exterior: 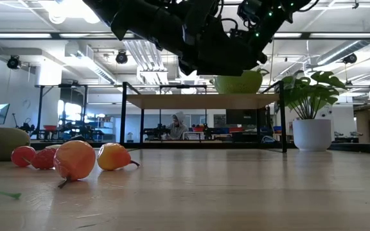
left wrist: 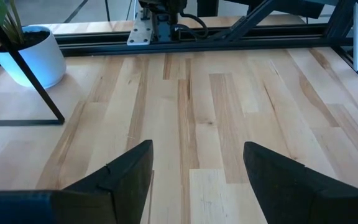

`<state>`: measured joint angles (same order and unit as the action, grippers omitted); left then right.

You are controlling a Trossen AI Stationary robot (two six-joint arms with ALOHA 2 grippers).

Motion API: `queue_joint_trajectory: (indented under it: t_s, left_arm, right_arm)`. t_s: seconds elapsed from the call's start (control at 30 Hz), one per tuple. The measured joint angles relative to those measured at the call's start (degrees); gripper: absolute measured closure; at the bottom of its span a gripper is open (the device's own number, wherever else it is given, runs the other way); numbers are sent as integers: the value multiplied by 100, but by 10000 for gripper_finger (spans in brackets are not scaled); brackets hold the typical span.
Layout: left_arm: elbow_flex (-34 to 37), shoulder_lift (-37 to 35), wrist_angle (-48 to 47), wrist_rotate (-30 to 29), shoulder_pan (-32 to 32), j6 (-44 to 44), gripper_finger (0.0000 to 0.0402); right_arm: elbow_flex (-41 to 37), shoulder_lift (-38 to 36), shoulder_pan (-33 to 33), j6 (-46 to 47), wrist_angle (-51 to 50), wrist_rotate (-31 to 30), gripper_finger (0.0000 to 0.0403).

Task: Build produce basket
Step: Put the black cherry into the green basket, then put the pear into the green basket

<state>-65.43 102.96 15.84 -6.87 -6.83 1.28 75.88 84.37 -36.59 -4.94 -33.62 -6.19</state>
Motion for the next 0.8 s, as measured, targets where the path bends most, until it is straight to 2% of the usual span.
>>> queue_joint_trajectory:
  t_s: [0.23, 0.43, 0.57, 0.8]
  left_arm:
    - [0, 0, -2, -2, 0, -146, 145]
    - [0, 0, -8, -2, 0, -193, 145]
    - [0, 0, -66, -2, 0, -310, 145]
    - [0, -289, -1000, 2, -39, -416, 145]
  right_arm:
    - [159, -435, 423, -138, -65, 11, 144]
    - [123, -999, 1145, -294, -354, -28, 181]
    - [71, -1327, 1729, -237, -780, -394, 208]
    - [-81, -1793, 2878, 631, -1842, -442, 256]
